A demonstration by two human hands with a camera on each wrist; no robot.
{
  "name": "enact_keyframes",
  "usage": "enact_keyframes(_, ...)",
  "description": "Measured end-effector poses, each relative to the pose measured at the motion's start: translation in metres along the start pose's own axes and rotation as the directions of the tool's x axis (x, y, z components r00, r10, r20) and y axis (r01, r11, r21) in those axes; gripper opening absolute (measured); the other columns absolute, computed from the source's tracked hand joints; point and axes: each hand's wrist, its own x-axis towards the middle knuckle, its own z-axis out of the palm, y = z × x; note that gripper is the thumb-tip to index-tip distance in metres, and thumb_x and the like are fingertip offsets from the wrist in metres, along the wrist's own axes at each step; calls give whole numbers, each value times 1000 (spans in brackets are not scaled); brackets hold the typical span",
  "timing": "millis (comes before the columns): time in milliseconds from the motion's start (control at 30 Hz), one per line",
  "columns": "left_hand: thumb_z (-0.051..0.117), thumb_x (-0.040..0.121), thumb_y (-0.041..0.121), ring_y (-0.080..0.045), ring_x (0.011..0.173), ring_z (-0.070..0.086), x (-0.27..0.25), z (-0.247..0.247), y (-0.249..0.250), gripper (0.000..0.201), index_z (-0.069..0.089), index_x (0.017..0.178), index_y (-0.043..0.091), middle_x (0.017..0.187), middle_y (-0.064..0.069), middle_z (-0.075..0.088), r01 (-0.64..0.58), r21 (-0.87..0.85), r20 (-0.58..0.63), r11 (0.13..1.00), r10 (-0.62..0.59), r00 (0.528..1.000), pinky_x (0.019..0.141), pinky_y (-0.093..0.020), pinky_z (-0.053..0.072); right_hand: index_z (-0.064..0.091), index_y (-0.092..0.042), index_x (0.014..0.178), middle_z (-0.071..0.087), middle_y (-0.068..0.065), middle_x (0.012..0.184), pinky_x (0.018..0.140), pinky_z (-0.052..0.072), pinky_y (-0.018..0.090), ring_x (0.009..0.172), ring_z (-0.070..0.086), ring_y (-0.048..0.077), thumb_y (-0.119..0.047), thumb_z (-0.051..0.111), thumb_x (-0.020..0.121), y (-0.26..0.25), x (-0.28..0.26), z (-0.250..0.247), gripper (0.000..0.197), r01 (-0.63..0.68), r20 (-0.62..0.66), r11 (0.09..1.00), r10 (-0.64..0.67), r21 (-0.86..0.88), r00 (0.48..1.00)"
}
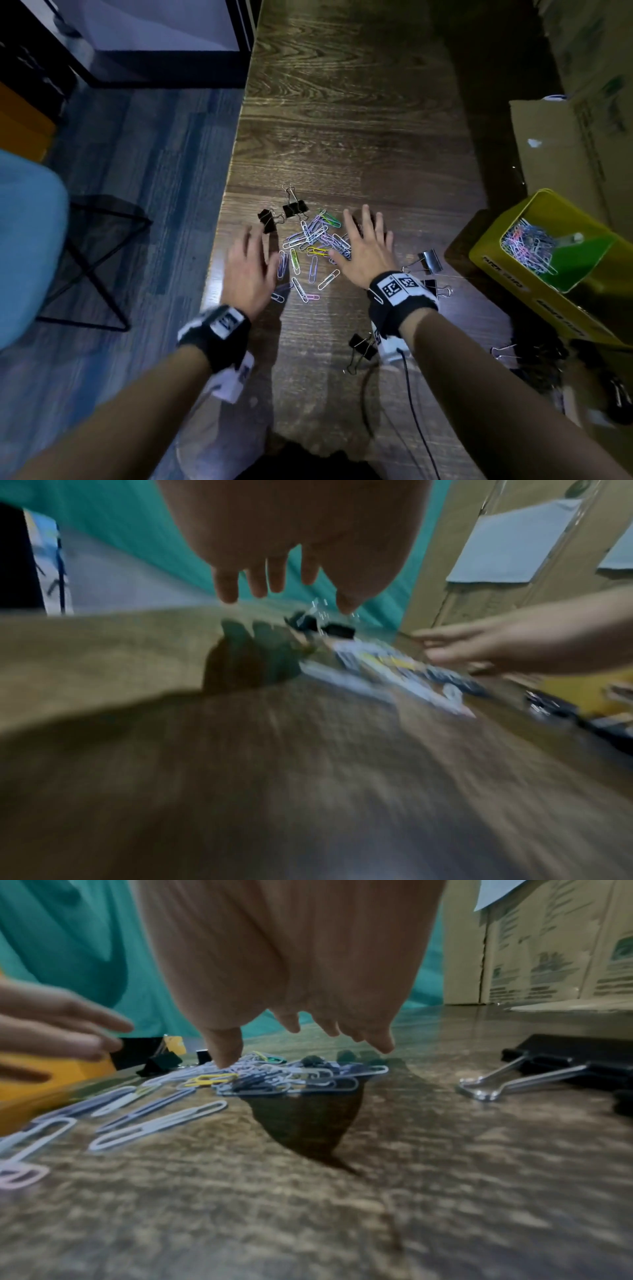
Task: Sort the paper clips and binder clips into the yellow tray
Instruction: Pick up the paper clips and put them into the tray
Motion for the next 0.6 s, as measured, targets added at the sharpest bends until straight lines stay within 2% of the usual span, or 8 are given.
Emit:
enact_keyframes(67,30,91,46,-37,137,24,-28,22,4,62,29,141,8,148,-21,27,38,98,122,994,-50,991,109,-52,21,-1,-27,150,-18,9,157,112,-1,61,143,-18,37,-59,36,92,-2,2,6,77,2,72,998,3,-59,997)
enact_keyframes(133,20,92,46,-38,141,12,-40,38,14,64,22,144,8,153,-21,16,47,164,212,985,-82,974,111,-55,13,-2,-26,150,-21,11,156,111,-5,60,142,-21,37,-61,33,91,-5,-2,13,77,10,102,997,-1,-81,995)
enact_keyframes(233,11,92,46,-32,144,0,-41,49,38,68,13,146,5,155,-18,5,-37,80,293,996,12,956,114,-47,2,-2,-24,150,-22,13,155,113,-5,58,142,-21,36,-56,33,94,-8,-13,22,74,44,123,998,-38,-48,992)
enact_keyframes(300,10,92,44,-29,144,-2,-40,50,49,67,13,146,5,156,-15,5,-99,36,323,994,82,943,115,-45,1,1,-22,150,-19,14,156,115,-1,56,143,-19,33,-51,35,95,-6,-24,25,71,71,91,997,-70,-6,993)
enact_keyframes(367,17,95,38,-28,144,8,-31,45,51,59,21,145,6,154,-14,17,-112,-8,312,994,109,944,117,-43,8,4,-19,151,-15,13,157,117,1,53,144,-15,31,-46,40,96,0,-35,24,71,70,25,997,-71,45,997)
enact_keyframes(467,24,96,32,-28,129,38,0,33,46,48,40,133,5,136,-15,43,-204,-2,220,979,199,955,109,-43,32,4,-18,151,-10,11,158,118,1,48,145,-13,29,-43,50,92,12,-51,20,78,24,-25,997,-22,72,999)
enact_keyframes(600,42,94,19,-33,116,47,54,29,50,37,46,128,3,127,-19,49,-325,27,213,945,312,926,100,-45,40,4,-15,150,3,12,157,119,4,46,144,-7,32,-45,57,87,17,-65,20,87,-39,12,996,38,83,999)
